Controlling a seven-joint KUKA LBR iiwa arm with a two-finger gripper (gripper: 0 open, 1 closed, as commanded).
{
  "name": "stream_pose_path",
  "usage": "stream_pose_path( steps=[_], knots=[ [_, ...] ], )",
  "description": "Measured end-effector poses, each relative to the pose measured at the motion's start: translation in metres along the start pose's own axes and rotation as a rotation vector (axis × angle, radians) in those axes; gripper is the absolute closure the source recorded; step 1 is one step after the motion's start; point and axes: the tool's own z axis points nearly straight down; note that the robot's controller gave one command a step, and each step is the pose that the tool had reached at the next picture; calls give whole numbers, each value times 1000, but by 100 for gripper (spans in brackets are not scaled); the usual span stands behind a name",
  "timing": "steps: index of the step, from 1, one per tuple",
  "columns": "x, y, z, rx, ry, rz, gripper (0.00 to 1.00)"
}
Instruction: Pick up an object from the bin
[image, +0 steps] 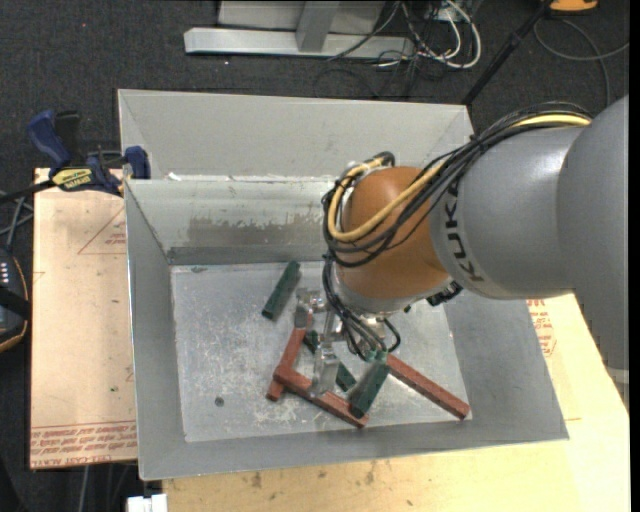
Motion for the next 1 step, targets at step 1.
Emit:
stream_pose_path(
  steps=[1],
  knots=[
    [-58, -38, 62, 0, -3, -339, 100]
  ],
)
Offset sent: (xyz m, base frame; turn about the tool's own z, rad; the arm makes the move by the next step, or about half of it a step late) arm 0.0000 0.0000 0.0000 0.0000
